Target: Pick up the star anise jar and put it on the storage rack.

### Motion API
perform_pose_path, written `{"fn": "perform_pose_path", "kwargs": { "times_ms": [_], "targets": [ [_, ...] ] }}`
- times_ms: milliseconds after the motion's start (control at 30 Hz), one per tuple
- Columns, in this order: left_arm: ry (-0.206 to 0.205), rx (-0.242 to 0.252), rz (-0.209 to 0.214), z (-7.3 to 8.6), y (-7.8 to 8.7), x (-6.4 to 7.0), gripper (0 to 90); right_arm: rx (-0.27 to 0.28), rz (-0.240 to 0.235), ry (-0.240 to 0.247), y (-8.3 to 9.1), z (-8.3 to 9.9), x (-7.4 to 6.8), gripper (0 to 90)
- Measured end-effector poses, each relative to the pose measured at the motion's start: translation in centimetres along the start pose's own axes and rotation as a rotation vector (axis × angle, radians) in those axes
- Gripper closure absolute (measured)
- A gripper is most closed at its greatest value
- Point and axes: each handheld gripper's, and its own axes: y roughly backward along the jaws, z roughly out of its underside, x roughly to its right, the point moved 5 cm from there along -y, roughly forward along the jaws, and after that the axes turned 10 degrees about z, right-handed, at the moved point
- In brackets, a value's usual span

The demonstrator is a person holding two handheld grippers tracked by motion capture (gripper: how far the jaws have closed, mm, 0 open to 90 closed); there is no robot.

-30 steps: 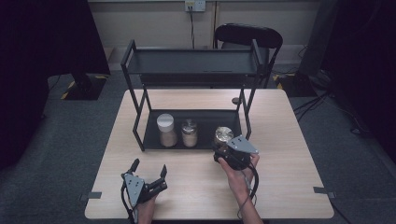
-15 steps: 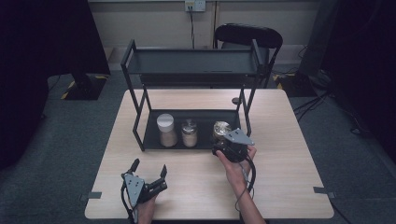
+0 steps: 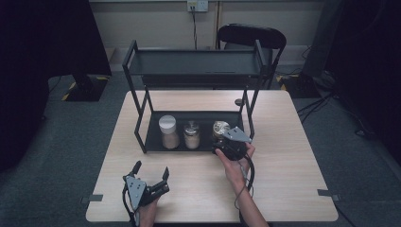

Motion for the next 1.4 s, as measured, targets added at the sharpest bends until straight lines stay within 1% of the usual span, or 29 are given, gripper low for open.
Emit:
{"fn": "perform_pose_path", "kwargs": {
  "times_ms": [100, 167, 467, 800, 900, 1033, 1133, 1400],
  "targets": [
    [0.000, 0.002, 0.001, 0.0, 0.0, 0.0, 1.2, -0.006, 0.001, 0.007, -0.5, -0.1, -0.2, 31.4],
    [-0.001, 0.002, 0.001, 0.0, 0.0, 0.0, 1.2, -0.014, -0.004, 0.004, -0.8, -0.1, -0.2, 31.4],
    [0.001, 0.003, 0.001, 0.0, 0.1, 0.0, 1.2, -0.043, 0.010, -0.008, -2.2, 0.1, -0.4, 31.5],
    [0.003, 0.003, 0.000, 0.0, 0.1, 0.0, 1.2, -0.063, 0.011, 0.003, -3.4, 0.0, -0.7, 31.5],
    [0.001, 0.003, 0.001, 0.0, 0.1, 0.0, 1.2, -0.069, 0.013, 0.000, -3.8, 0.1, -0.7, 31.5],
    [0.000, 0.000, 0.000, 0.0, 0.0, 0.0, 1.2, -0.078, 0.013, -0.010, -4.3, 0.1, -0.6, 31.4],
    [0.002, 0.003, -0.002, 0.0, 0.0, 0.0, 1.2, -0.083, 0.018, 0.001, -4.5, 0.0, -0.8, 31.5],
    [0.000, 0.001, -0.001, 0.0, 0.0, 0.0, 1.2, -0.096, 0.021, -0.012, -5.2, 0.2, -1.0, 31.5]
  ]
}}
